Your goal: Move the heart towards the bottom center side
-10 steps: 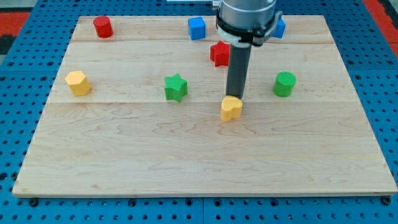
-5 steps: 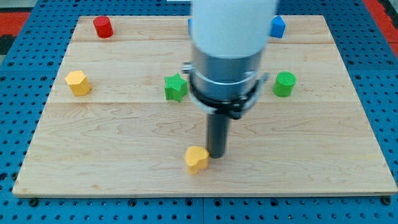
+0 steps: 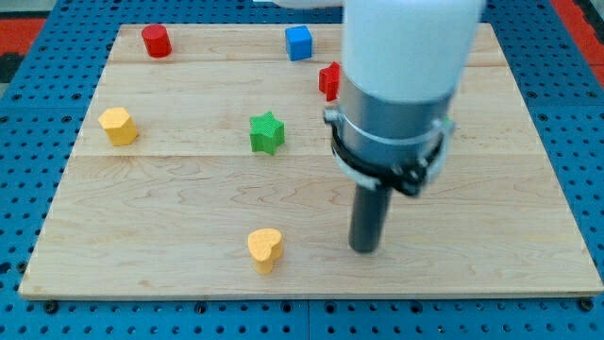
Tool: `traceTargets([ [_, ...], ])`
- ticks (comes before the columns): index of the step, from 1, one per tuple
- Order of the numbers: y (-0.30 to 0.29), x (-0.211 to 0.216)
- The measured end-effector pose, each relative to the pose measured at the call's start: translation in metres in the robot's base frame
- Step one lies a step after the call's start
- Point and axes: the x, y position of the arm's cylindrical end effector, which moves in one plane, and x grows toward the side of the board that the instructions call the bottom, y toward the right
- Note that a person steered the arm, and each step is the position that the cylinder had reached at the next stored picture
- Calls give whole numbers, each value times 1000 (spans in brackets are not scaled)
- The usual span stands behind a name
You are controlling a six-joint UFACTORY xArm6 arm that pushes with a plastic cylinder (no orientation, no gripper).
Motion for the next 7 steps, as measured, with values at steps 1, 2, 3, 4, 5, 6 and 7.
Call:
traceTargets([
  [1,-3,29],
  [2,-29,29],
  [3,-57,20],
  [4,-83,3],
  [5,-87,-7],
  [6,-84,-33],
  [7,-60,-37],
])
